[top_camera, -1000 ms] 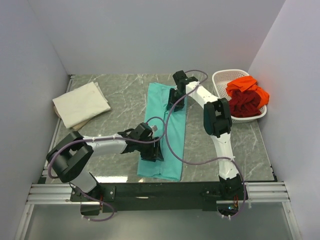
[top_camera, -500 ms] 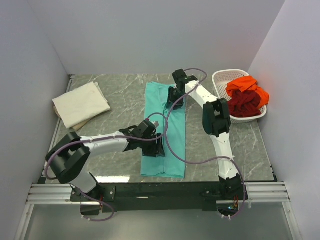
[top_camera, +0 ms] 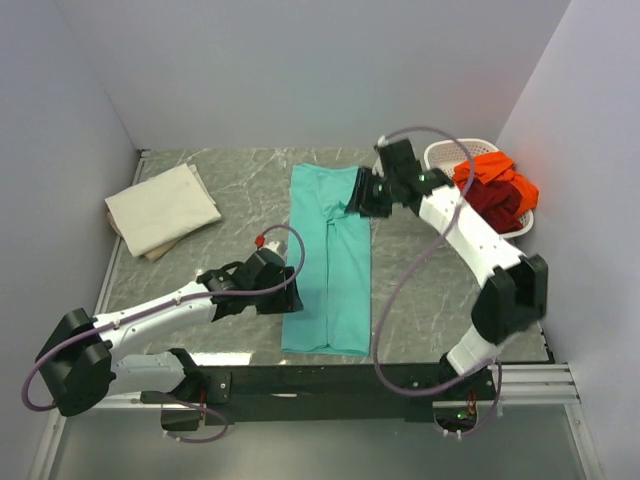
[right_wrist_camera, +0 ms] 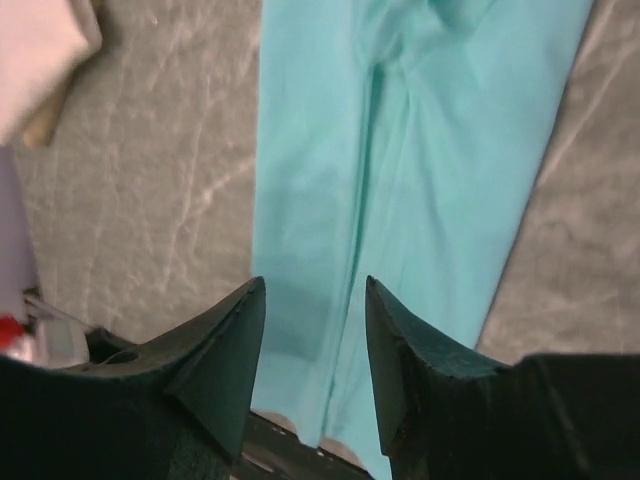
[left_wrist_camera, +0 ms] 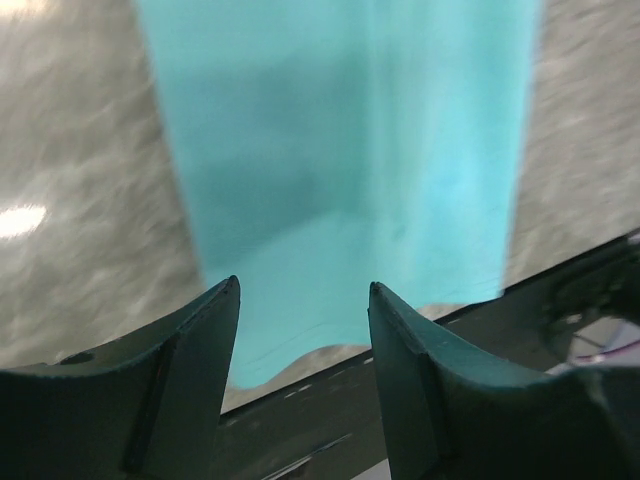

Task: Fold and stack the t-shirts
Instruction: Fold the tshirt

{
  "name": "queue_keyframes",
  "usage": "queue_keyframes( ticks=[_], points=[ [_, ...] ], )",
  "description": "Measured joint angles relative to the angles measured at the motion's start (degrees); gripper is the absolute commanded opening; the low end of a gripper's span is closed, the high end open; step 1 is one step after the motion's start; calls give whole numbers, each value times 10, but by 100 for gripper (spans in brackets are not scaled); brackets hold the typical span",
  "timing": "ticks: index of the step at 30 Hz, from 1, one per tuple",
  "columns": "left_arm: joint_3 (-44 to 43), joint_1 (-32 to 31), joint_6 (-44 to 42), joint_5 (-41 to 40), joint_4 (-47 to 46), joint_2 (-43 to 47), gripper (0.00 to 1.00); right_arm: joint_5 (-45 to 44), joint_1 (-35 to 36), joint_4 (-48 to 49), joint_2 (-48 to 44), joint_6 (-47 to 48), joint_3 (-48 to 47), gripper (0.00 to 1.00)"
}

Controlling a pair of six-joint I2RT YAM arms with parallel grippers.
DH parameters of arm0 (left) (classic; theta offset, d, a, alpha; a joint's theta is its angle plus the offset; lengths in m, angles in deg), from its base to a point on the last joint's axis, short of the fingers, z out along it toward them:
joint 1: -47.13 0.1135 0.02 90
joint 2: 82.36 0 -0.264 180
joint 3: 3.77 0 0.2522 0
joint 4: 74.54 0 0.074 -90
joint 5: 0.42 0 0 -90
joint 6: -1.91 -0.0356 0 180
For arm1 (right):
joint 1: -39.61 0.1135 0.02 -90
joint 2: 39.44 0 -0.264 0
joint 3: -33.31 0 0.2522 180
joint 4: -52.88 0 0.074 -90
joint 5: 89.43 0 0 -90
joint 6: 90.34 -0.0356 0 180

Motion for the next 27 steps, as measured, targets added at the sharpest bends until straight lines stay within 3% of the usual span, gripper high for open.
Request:
queue_keyframes(
  ticks=[7, 12, 19, 27],
  points=[
    [82, 0, 20, 7, 30, 60, 58, -44, 120, 19, -164, -48, 299, 51],
    [120, -4, 42, 29, 20, 82, 57, -47, 189, -1, -247, -108, 445, 50],
    [155, -24, 69, 47, 10, 87, 57, -41, 249, 13, -344, -190, 557, 48],
    [162, -38, 91, 50, 1, 94, 57, -40, 269, 44, -324, -226, 588, 46]
  ],
)
